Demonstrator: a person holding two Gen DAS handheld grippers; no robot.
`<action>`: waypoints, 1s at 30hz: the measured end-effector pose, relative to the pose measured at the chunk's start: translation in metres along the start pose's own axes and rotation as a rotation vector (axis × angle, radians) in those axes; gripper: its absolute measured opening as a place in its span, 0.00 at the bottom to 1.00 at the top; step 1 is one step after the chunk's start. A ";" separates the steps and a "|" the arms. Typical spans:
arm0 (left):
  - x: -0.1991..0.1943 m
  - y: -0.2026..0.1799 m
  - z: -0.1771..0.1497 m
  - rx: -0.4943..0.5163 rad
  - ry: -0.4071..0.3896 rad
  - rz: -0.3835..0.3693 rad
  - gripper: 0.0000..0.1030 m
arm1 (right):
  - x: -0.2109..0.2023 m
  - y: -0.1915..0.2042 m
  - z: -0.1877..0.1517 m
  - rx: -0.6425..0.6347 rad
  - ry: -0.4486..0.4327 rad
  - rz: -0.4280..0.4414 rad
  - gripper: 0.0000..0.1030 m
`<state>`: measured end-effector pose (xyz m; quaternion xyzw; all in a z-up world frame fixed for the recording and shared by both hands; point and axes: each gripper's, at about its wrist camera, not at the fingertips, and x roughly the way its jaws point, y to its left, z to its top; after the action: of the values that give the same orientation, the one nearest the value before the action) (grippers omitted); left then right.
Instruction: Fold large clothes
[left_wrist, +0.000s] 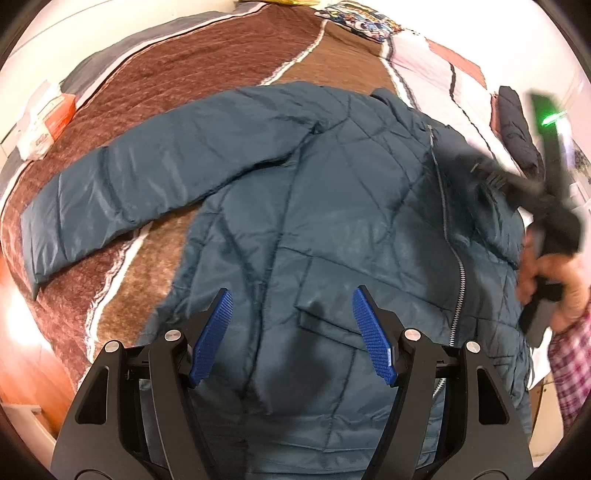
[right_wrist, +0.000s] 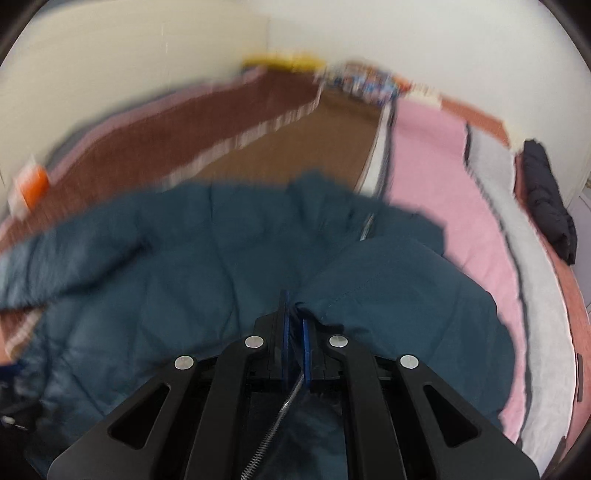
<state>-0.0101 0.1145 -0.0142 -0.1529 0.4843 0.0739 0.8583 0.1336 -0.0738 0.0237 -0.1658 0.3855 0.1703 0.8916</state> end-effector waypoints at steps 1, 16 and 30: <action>0.000 0.002 0.000 -0.002 0.000 0.001 0.65 | 0.011 0.003 -0.002 0.000 0.043 0.007 0.07; -0.007 -0.047 0.023 0.204 -0.074 -0.080 0.65 | -0.052 -0.050 -0.076 0.301 0.095 0.326 0.67; 0.016 -0.260 0.015 0.879 -0.236 -0.156 0.65 | -0.100 -0.100 -0.189 0.572 0.113 0.269 0.67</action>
<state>0.0819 -0.1256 0.0285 0.1991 0.3557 -0.1862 0.8939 -0.0068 -0.2602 -0.0078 0.1347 0.4852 0.1618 0.8487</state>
